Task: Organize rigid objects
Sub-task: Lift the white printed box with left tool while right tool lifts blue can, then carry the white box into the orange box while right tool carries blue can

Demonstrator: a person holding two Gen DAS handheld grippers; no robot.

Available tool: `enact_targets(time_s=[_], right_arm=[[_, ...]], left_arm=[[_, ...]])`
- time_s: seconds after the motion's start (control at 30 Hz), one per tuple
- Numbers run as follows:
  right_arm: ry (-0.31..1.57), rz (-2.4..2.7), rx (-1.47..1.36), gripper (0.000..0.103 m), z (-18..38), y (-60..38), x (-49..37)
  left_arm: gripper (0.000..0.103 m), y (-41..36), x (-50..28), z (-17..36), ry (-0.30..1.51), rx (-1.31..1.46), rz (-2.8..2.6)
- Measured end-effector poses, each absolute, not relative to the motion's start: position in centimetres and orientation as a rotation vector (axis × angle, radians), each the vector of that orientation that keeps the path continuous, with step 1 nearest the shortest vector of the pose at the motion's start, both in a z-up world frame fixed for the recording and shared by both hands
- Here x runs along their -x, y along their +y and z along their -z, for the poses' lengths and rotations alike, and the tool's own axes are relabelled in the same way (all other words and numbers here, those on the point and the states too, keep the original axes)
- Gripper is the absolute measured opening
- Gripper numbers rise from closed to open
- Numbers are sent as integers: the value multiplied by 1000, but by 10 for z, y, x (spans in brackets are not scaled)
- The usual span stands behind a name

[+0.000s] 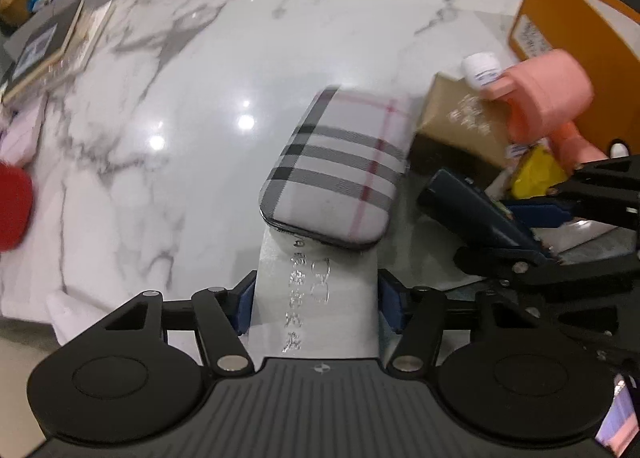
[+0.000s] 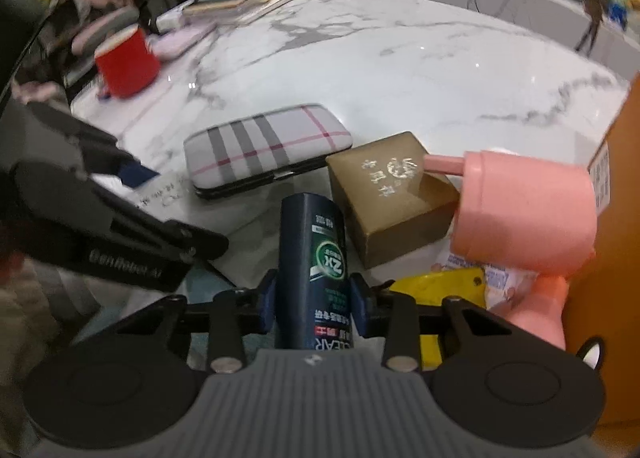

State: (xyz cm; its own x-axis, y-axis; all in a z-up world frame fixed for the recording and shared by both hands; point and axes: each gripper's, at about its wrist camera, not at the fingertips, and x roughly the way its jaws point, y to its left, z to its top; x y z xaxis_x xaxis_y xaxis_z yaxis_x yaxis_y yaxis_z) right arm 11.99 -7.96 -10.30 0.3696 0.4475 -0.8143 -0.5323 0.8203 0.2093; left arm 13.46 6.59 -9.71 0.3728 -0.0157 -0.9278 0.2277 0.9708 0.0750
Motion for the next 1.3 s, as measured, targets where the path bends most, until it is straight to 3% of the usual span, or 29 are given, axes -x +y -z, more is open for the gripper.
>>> enact_targets(time_s=[0.9,1.3], right_arm=[[843,-619,-144,36,12,-158,-89],[706,-523,-192,36,-31,-230,-76]], left_arm=[[69,17,-83,-6,975,-245,197],[69,-56,-83,-52,870,-343,293]])
